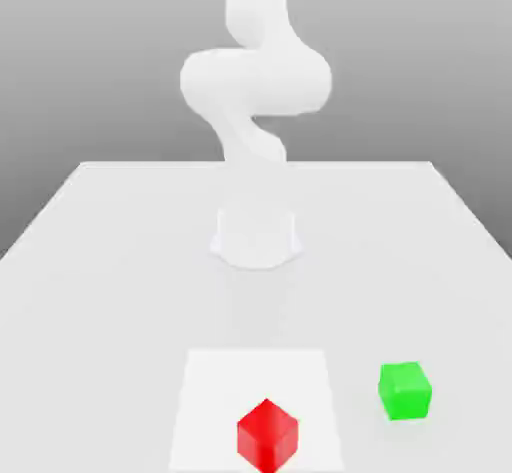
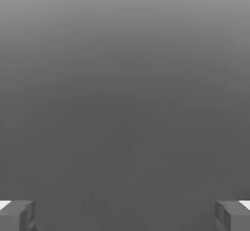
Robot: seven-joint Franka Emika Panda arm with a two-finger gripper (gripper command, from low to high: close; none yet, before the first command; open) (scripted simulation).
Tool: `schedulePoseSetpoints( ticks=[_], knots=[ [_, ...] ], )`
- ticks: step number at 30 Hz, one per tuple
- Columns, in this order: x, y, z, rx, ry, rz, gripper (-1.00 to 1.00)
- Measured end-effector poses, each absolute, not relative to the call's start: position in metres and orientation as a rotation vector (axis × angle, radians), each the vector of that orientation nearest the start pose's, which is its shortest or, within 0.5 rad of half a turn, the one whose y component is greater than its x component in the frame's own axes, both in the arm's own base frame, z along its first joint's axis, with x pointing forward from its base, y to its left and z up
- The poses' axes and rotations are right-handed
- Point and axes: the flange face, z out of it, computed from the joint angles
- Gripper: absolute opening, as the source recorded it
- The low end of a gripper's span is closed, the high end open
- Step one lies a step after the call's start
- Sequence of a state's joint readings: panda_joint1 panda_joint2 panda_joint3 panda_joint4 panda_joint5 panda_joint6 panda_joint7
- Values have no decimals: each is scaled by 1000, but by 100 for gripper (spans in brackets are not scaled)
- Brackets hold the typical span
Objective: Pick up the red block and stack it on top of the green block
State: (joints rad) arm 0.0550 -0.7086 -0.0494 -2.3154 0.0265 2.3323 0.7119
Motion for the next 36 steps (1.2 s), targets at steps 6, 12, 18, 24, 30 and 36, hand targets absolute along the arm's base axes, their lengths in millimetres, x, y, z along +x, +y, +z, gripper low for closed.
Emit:
schedulePoseSetpoints(
  ticks=[6, 12, 18, 24, 30, 36],
  knots=[
    [449, 0, 568, -2677, 725, -674, 0],
    [488, 12, 455, -2818, 513, -455, 0],
    [498, 22, 342, -2955, 290, -254, 0],
    [484, 18, 242, -3092, 56, -68, 0],
    [477, 14, 163, -3142, -42, -5, 0],
    [476, 14, 151, -3142, -41, 1, -100]
  ],
)
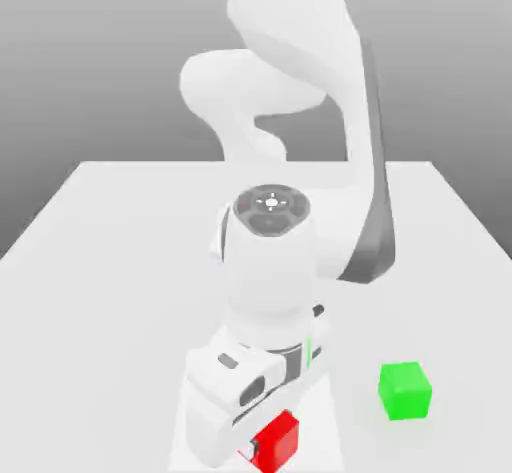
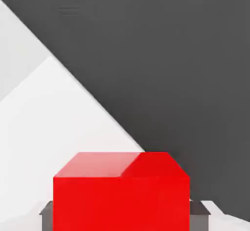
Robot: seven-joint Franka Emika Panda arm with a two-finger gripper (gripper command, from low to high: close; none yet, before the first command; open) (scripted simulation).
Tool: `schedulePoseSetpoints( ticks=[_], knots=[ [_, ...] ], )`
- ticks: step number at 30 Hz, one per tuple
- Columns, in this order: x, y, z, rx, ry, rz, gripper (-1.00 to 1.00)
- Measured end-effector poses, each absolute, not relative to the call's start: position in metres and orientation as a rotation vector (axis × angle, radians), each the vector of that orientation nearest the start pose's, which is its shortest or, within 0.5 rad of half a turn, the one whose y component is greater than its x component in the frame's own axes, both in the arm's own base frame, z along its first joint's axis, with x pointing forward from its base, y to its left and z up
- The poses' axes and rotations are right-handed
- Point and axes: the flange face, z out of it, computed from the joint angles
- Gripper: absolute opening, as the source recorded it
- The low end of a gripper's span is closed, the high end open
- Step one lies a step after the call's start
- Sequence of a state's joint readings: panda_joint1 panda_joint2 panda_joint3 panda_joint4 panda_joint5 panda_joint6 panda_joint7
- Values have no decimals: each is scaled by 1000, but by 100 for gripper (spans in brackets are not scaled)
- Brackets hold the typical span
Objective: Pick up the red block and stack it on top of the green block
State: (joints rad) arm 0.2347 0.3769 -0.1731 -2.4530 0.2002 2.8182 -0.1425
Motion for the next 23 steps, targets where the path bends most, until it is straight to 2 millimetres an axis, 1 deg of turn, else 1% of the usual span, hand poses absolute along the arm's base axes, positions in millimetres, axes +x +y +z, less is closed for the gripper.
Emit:
schedulePoseSetpoints(
  ticks=[1, 2, 3, 6, 7, 8, 12, 14, 15, 16, 17, 19, 20, 23],
  knots=[
    [476, 14, 146, -3142, -40, 1, -100],
    [476, 14, 150, -3142, -42, 0, -100],
    [477, 14, 158, -3143, -43, -1, -100],
    [477, 14, 193, -3142, -43, -1, -100],
    [475, 17, 202, -3140, -67, 2, -100],
    [470, 36, 209, -3129, -203, 9, -100],
    [442, 106, 225, -3039, -737, 18, -100],
    [423, 145, 232, -2958, -1024, 15, -100],
    [411, 166, 232, -2905, -1176, 12, -100],
    [401, 183, 227, -2846, -1318, 8, -100],
    [396, 190, 218, -2811, -1397, 5, -100],
    [392, 194, 195, -2785, -1450, 3, -100],
    [391, 194, 186, -2782, -1459, 3, 100],
    [391, 194, 186, -2782, -1459, 3, 100]
  ],
)
